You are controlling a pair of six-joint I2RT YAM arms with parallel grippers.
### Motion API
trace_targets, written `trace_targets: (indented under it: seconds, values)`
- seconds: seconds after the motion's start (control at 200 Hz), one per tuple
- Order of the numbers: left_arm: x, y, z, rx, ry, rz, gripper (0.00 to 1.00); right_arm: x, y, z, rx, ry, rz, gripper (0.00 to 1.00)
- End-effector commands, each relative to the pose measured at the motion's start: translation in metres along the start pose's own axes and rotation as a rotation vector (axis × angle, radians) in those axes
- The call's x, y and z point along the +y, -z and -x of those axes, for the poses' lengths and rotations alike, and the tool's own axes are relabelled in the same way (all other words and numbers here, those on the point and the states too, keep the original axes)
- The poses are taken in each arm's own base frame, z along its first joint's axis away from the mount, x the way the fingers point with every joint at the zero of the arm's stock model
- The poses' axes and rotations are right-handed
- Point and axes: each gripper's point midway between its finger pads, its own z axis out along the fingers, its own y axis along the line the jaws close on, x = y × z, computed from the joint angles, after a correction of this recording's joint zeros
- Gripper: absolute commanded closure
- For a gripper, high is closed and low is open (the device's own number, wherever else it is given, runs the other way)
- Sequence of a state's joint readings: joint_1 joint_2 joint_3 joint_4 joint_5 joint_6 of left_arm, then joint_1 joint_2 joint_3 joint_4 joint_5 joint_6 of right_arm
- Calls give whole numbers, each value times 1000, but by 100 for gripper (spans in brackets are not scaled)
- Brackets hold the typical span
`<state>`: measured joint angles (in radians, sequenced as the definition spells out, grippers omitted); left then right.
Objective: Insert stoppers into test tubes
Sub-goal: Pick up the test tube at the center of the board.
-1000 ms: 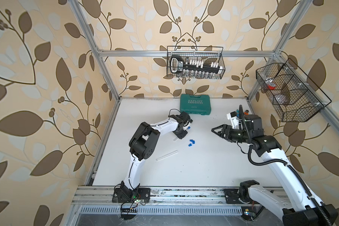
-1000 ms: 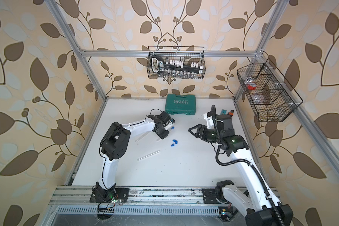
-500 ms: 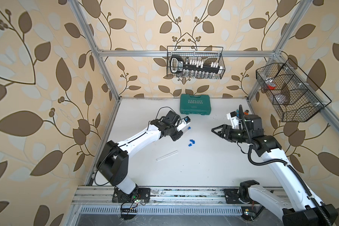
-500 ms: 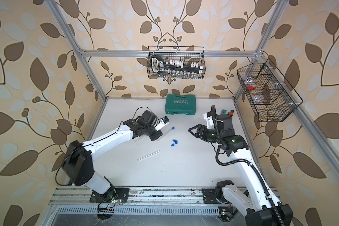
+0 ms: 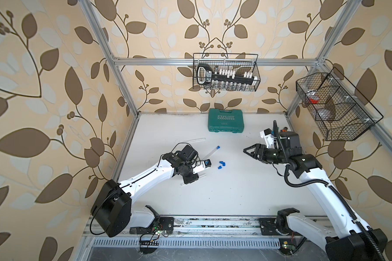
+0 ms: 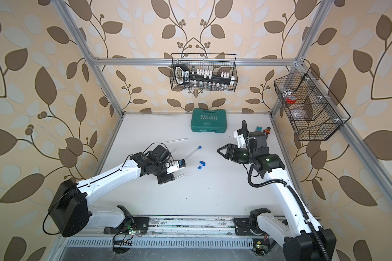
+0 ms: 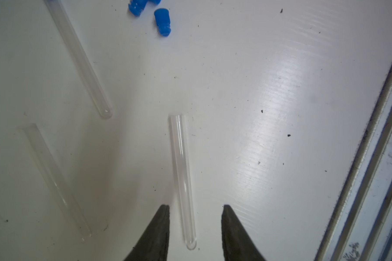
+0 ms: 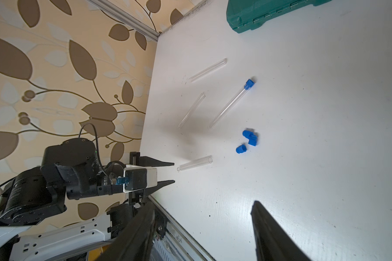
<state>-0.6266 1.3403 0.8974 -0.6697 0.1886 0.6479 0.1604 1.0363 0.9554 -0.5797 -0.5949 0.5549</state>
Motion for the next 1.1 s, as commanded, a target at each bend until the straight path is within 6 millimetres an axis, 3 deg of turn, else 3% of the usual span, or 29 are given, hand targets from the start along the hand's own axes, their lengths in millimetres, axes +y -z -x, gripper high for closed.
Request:
trace_targets:
  seconds: [0.0,0.55,1.095]
  values:
    - [3,-10,-18,76,37,19,60,0,0,-3,8,20,12,35]
    - [8,-54,-43,223,69,-4,56,0,-2,-9,33,10,26,35]
    - [13,-73,-52,258,77,28,69,0,-4,-12,52,1,37,35]
